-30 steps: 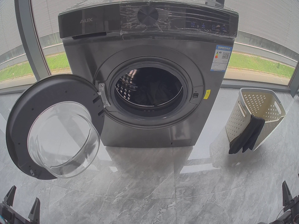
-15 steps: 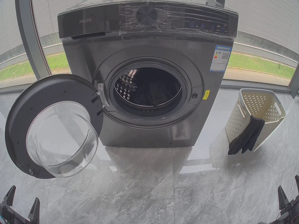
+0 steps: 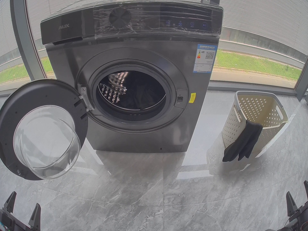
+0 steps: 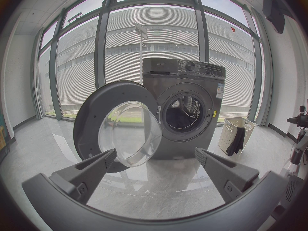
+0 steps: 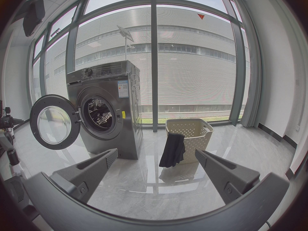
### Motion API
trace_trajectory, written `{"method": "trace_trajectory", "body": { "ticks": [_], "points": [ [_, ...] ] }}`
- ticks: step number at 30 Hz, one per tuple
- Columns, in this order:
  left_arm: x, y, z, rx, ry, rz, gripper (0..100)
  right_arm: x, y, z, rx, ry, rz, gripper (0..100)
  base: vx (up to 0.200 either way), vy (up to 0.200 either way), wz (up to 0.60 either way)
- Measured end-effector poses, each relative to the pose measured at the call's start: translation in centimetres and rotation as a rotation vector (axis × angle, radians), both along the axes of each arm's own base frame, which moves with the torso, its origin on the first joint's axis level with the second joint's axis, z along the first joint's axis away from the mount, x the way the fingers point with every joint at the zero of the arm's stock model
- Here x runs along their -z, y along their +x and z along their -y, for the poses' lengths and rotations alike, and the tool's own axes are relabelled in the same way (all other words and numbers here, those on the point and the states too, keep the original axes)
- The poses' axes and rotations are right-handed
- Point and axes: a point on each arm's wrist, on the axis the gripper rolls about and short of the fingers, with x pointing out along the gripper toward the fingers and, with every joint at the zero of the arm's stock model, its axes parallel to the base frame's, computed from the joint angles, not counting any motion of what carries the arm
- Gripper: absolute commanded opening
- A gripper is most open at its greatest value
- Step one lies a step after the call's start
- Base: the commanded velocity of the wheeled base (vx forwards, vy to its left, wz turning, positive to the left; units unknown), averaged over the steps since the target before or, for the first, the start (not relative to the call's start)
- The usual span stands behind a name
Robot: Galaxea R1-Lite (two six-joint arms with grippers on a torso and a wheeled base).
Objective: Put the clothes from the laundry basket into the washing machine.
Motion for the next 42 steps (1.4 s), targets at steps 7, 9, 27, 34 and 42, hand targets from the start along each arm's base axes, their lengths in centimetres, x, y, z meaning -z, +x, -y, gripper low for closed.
{"method": "trace_trajectory", "body": {
  "ticks": [7, 9, 27, 34, 42],
  "points": [
    [-0.03, 0.00, 0.00, -0.004, -0.005, 0.001, 100, 0.01, 0.00, 0.00, 0.000, 0.000, -0.001, 100, 0.000, -0.114, 0.00],
    [-0.01, 0.00, 0.00, -0.004, -0.003, 0.001, 100, 0.01, 0.00, 0.00, 0.000, 0.000, -0.001, 100, 0.000, 0.000, 0.00],
    [-0.03, 0.01, -0.03, -0.015, -0.003, 0.000, 100, 0.01, 0.01, 0.00, 0.000, 0.000, -0.002, 100, 0.000, -0.156, 0.00],
    [-0.03, 0.01, -0.03, -0.017, 0.007, 0.000, 100, 0.01, 0.01, 0.00, 0.000, 0.000, -0.002, 100, 0.000, -0.029, 0.00],
    [-0.03, 0.01, -0.04, -0.016, 0.001, -0.001, 100, 0.00, 0.01, 0.00, 0.000, 0.000, -0.003, 100, 0.000, -0.200, 0.00]
  ]
}}
